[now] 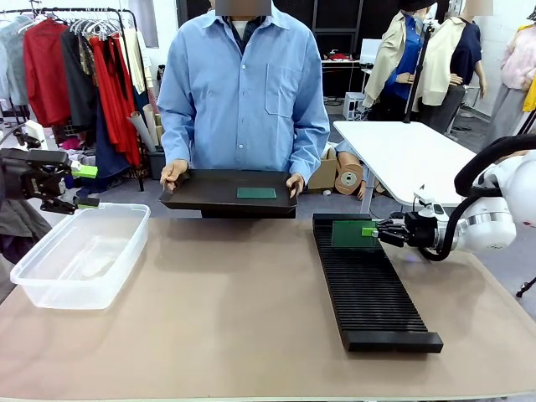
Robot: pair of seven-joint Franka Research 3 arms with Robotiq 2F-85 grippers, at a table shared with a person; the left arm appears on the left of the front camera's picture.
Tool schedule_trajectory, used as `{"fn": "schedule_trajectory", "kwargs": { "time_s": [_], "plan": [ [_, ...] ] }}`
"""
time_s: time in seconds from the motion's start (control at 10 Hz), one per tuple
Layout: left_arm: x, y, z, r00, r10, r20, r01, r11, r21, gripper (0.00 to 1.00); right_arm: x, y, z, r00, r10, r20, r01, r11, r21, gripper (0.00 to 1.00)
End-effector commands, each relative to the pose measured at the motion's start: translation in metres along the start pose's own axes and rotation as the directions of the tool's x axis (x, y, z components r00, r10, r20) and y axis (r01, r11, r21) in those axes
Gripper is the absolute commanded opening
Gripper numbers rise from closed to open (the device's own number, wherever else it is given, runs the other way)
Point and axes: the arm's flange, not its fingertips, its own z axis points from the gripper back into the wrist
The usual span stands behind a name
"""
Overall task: Sort PCBs into racks and boxes based on the side picked up.
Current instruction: If the short side of the Blank PCB is picked up, insert it into the PCB Rack ; if the long side is picked up, place it in the Organizing box.
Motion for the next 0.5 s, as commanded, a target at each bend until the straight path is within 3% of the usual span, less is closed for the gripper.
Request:
{"fn": "schedule_trajectory", "kwargs": {
  "time_s": [0.0, 0.4],
  "plan": [
    [0.0003, -0.0005, 0.0006, 1.000, 0.000, 0.002, 0.000, 1.000, 0.000, 1.00, 0.0003, -0.0004, -0.0008, 1.000, -0.005, -0.002, 0.005, 1.000, 0.024, 0.00],
    [0.0003, -0.0005, 0.0006, 1.000, 0.000, 0.002, 0.000, 1.000, 0.000, 1.00, 0.0018, -0.0011, -0.0029, 1.000, 0.002, -0.027, -0.001, 1.000, 0.028, 0.00]
  ]
}}
